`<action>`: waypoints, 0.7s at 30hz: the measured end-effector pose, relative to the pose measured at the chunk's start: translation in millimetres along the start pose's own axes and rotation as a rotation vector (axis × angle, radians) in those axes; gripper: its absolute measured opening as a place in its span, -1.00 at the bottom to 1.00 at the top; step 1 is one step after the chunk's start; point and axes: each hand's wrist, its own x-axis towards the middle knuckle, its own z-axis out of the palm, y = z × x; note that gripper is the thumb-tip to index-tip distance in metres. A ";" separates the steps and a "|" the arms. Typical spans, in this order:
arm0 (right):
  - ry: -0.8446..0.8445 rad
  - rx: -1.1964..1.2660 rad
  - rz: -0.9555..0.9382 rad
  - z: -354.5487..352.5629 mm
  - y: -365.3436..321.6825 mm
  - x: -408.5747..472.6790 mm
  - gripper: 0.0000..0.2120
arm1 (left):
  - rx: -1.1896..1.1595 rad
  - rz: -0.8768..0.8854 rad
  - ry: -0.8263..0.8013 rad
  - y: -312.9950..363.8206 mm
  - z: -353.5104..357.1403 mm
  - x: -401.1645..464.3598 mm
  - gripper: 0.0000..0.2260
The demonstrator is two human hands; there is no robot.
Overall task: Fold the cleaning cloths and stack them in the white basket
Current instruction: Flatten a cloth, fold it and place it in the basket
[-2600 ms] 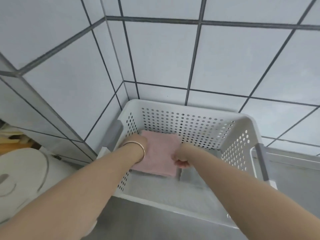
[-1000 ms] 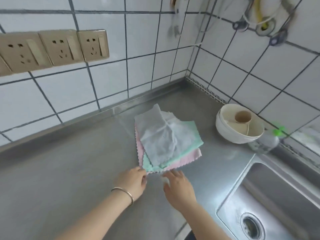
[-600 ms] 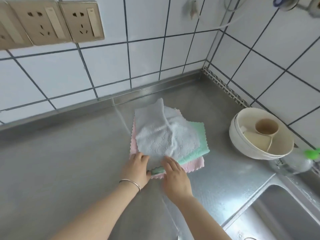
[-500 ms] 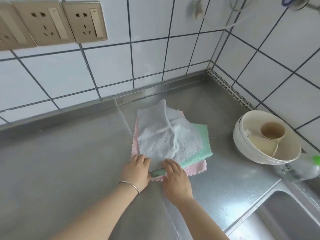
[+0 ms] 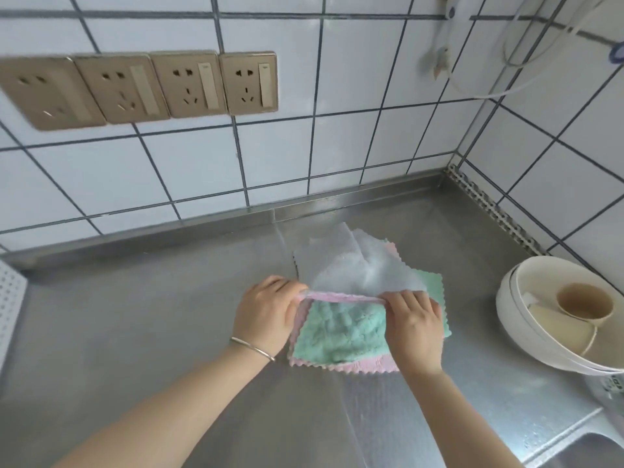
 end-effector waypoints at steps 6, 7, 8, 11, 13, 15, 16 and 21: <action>0.097 0.134 -0.028 -49.9 -17.2 40.6 -0.75 | -0.164 -0.205 0.111 -35.5 -99.2 -19.8 -0.74; 0.074 0.229 0.003 -58.1 -27.7 45.7 -0.74 | -0.202 -0.244 0.143 -40.7 -115.4 -23.1 -0.69; 0.036 0.338 0.019 -65.8 -44.7 48.2 -0.74 | -0.227 -0.258 0.174 -45.5 -132.2 -27.1 -0.66; -0.233 0.674 -0.093 -83.9 -129.8 38.2 -0.64 | -0.201 -0.206 0.176 -50.7 -171.2 -39.4 -0.65; -0.365 0.774 -0.223 -85.0 -192.1 22.1 -0.57 | -0.139 -0.144 0.131 -49.1 -186.5 -45.3 -0.68; -0.304 0.759 -0.321 -75.9 -235.8 10.3 -0.77 | -0.084 -0.085 0.100 -48.3 -201.1 -50.2 -0.73; -0.284 0.752 -0.309 -71.2 -251.5 9.0 -0.84 | -0.053 -0.064 0.098 -51.3 -211.6 -54.0 -0.75; -0.542 0.676 -0.188 -41.5 -282.1 17.0 -0.78 | 0.038 -0.111 0.150 -95.2 -274.1 -69.6 -0.73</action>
